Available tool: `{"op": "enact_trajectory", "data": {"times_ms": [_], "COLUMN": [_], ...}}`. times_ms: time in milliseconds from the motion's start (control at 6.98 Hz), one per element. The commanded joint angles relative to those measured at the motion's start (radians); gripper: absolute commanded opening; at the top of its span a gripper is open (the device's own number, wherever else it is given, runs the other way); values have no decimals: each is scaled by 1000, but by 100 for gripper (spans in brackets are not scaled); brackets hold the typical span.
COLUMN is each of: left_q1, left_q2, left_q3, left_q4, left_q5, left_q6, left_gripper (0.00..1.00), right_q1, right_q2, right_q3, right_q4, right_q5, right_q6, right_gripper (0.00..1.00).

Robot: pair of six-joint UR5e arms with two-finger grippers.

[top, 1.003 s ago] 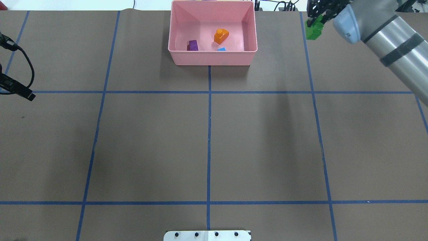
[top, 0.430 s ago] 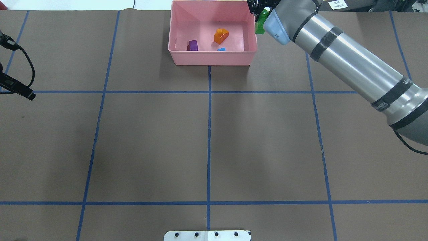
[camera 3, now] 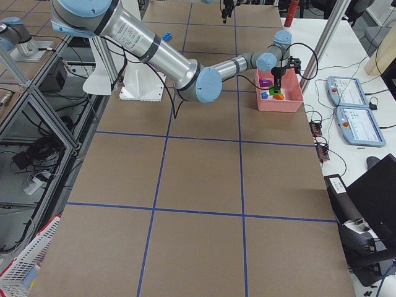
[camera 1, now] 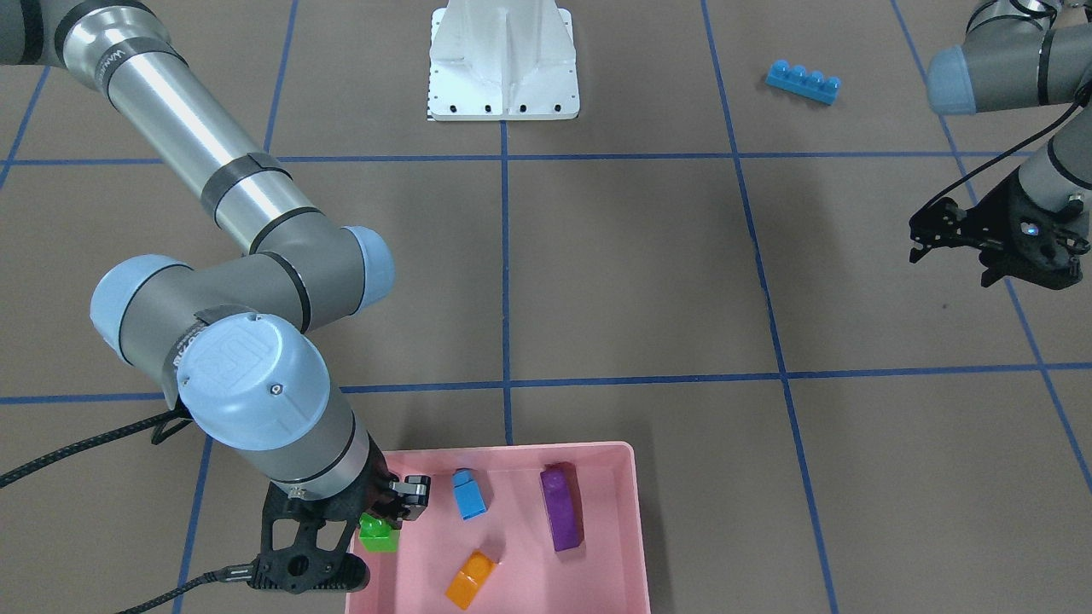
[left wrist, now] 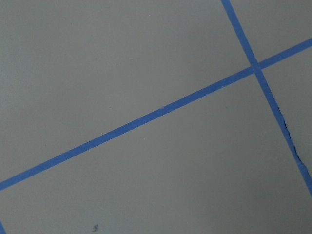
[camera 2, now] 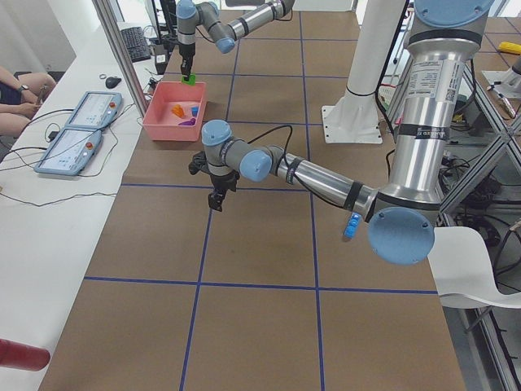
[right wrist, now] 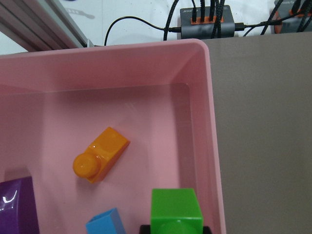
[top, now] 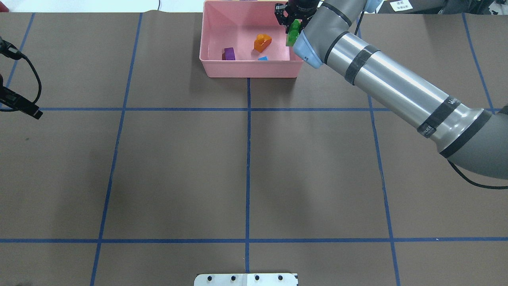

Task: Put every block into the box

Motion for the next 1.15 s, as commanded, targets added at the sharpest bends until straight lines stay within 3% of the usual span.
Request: {"op": "enact_trajectory", "data": {"times_ms": [0,430,573,1003], "left_q1": [0,0,0,5], "left_q2": [-1,1,5,28], "left_q3": [5,7,5,-13], "left_q4": [0,0,0,-2], "left_q5": [0,-2,0,2], "left_q6": [1,1,2,1], "left_gripper": [100,100,100,100], "right_q1": [-17,-4,5,52], "right_q2": [-2,-6,-37,-289], "right_q3": [-7,6,73,520], "right_q4": [7,-4,-36,-307], "right_q5": [-28,-25,-8,61], "right_q6": [0,-9,-10,-67], "right_gripper": [99,100,100,100]}}
